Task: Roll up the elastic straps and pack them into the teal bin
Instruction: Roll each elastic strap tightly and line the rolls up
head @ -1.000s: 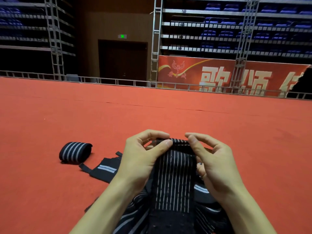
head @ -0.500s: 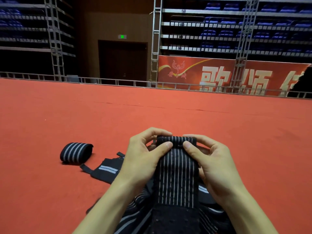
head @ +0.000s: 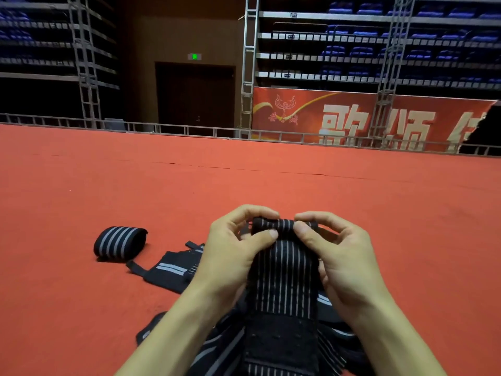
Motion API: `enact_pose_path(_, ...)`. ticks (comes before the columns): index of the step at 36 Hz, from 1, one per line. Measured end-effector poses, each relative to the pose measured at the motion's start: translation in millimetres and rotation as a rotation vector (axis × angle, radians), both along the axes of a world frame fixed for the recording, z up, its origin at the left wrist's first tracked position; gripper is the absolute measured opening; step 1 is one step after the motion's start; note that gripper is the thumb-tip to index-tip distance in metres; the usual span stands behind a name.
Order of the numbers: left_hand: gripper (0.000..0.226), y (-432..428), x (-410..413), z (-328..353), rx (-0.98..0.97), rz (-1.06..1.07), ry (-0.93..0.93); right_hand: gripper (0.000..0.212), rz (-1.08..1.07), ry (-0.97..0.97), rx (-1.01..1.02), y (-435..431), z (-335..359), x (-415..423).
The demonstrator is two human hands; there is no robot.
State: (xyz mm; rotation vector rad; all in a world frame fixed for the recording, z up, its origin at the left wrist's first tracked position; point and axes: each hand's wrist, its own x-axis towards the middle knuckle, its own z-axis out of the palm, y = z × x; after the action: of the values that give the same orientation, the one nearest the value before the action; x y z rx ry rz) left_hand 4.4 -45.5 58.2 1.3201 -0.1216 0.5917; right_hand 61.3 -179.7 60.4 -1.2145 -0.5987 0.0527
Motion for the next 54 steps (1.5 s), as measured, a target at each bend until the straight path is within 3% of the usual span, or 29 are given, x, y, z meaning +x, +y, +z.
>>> enact_pose_path(2,0.011,-0.7,0.4,1.1,-0.023,-0.047,0.008,0.01,-0.003,-0.004,0.009,0.0,-0.4,1.6)
enact_pose_path(7,0.024,-3.0,-0.4,0.0,0.039,0.005,0.083,0.031,-0.032,-0.031,0.001,-3.0,1.5,-0.3)
enact_pose_path(11,0.008,-2.4,2.0,-2.3,0.131,0.077,0.045,0.034,0.005,0.013,0.022,-1.5,0.4,2.0)
enact_pose_path(16,0.019,0.8,3.0,-1.8,0.122,0.162,-0.024,0.017,0.046,0.04,-0.006,3.0,-2.0,2.2)
enact_pose_path(23,0.023,3.3,1.1,-1.0,0.153,0.187,-0.067,0.024,0.055,0.026,-0.033,1.5,1.3,-1.9)
enact_pose_path(32,0.04,-0.9,3.5,-5.6,0.146,0.083,-0.034,0.017,-0.065,-0.063,0.01,-0.2,0.1,0.8)
enact_pose_path(34,0.034,-1.9,2.9,-5.7,0.085,-0.012,0.01,0.013,-0.051,-0.072,0.034,-1.8,1.8,1.0)
enact_pose_path(37,0.031,-3.7,1.8,-6.0,0.048,-0.103,0.077,0.028,-0.041,-0.067,0.059,-3.3,1.4,2.7)
enact_pose_path(41,0.015,-2.2,4.3,-6.2,0.077,-0.058,0.052,0.033,-0.034,-0.062,0.076,-3.9,0.7,4.7)
enact_pose_path(45,0.023,0.4,5.3,-7.9,0.102,0.023,0.012,0.038,-0.012,-0.023,0.034,-4.2,0.9,3.8)
enact_pose_path(49,0.031,1.0,4.8,-7.4,0.19,0.107,-0.049,0.028,0.07,0.052,0.014,-3.5,2.0,1.2)
enact_pose_path(54,0.036,0.6,4.9,-6.6,0.242,0.16,-0.077,0.01,0.002,0.004,-0.014,-1.9,0.1,3.3)
